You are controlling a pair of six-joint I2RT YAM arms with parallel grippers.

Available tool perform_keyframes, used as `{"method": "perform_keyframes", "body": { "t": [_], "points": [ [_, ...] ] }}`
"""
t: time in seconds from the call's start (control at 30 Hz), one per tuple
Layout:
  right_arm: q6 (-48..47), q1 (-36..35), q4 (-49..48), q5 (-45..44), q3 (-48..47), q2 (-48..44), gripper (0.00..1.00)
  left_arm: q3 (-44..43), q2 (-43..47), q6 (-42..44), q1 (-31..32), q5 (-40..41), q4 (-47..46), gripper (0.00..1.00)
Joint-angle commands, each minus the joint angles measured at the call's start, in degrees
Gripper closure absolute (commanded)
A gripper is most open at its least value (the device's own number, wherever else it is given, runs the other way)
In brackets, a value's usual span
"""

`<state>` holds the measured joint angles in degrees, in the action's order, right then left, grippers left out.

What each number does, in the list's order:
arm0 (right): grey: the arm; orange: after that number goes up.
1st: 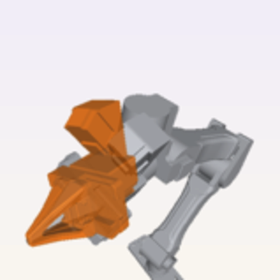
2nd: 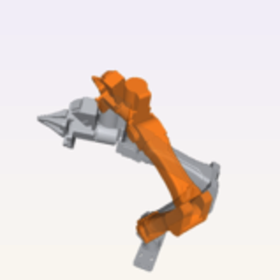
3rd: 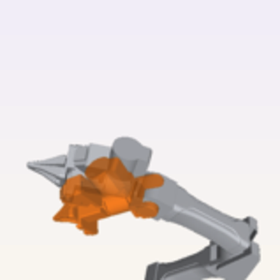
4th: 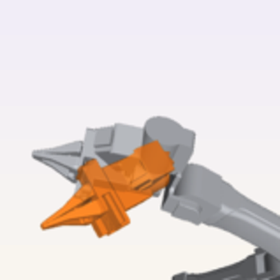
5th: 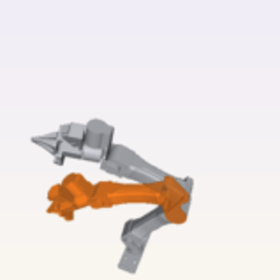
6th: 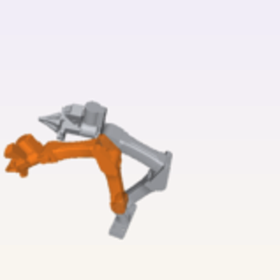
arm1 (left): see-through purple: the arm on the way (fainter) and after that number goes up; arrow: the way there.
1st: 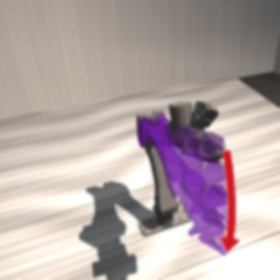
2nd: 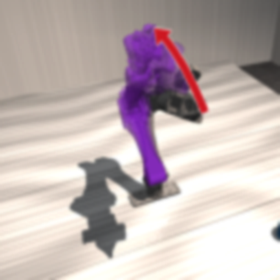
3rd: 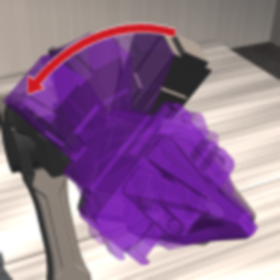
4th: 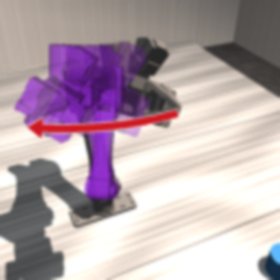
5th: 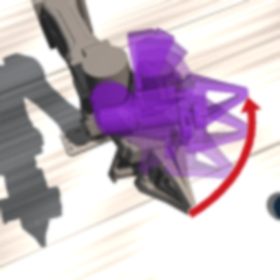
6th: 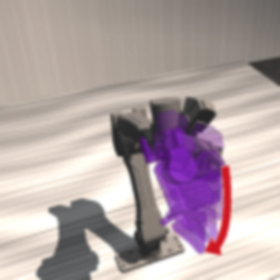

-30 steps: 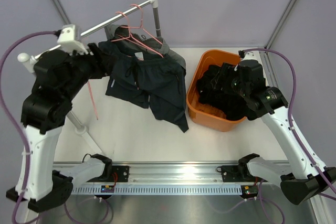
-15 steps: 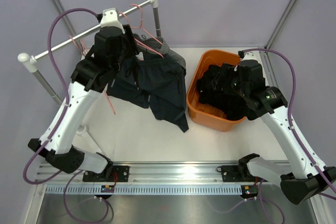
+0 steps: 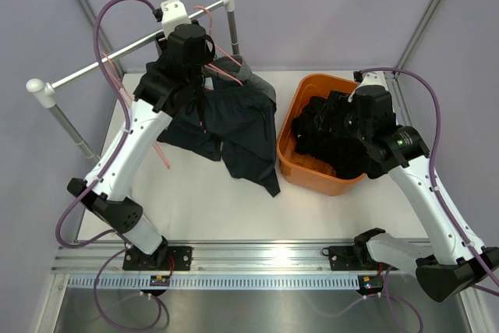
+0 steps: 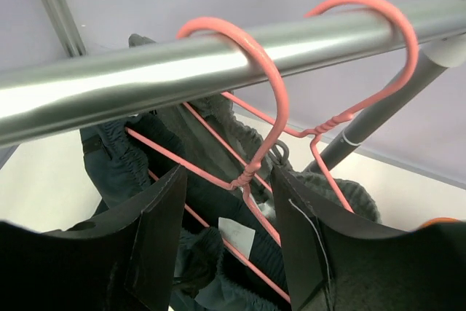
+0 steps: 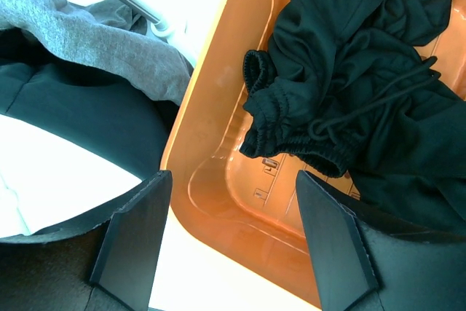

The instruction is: Remove the shorts from the hanger

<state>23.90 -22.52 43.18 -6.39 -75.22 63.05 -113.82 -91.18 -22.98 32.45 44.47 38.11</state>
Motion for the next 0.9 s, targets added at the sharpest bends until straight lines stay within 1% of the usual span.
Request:
{"method": "perform_keyframes", "body": {
  "t": [0.0,0.23,0.5,0.63,0.7,0.73,0.87],
  "points": [
    [-1.75,-0.15,0.41,0.24,-2.12,0.06,0.22,-2.02,-1.63,-1.63,0.51,4.84,-3.48,0.47],
    [-2.19,-0.15,0.06,0.59,-1.95,-0.03,0.22,-2.99,-4.36,-1.54,0.95,7.30,-3.13,0.49],
    [-2.54,-0.15,-0.03,0.85,-1.77,0.06,0.21,-3.51,-5.86,-1.19,0.95,7.91,-2.16,0.54],
    [-2.54,-0.24,0.68,1.03,-2.04,0.15,0.21,-1.76,-4.98,-0.92,0.95,7.65,-3.30,0.62],
    [-2.54,-0.15,0.77,0.86,-1.77,-0.03,0.21,-1.40,-4.89,-0.75,0.95,7.56,-3.57,0.70],
    [-2.54,-0.15,0.59,0.77,-1.60,-0.12,0.21,-1.49,-4.98,-0.49,0.95,7.56,-3.48,0.76],
    [-2.10,-0.15,0.15,1.56,-1.07,-0.38,0.21,-1.06,-4.28,0.04,0.95,7.91,-3.04,0.87]
  ]
}}
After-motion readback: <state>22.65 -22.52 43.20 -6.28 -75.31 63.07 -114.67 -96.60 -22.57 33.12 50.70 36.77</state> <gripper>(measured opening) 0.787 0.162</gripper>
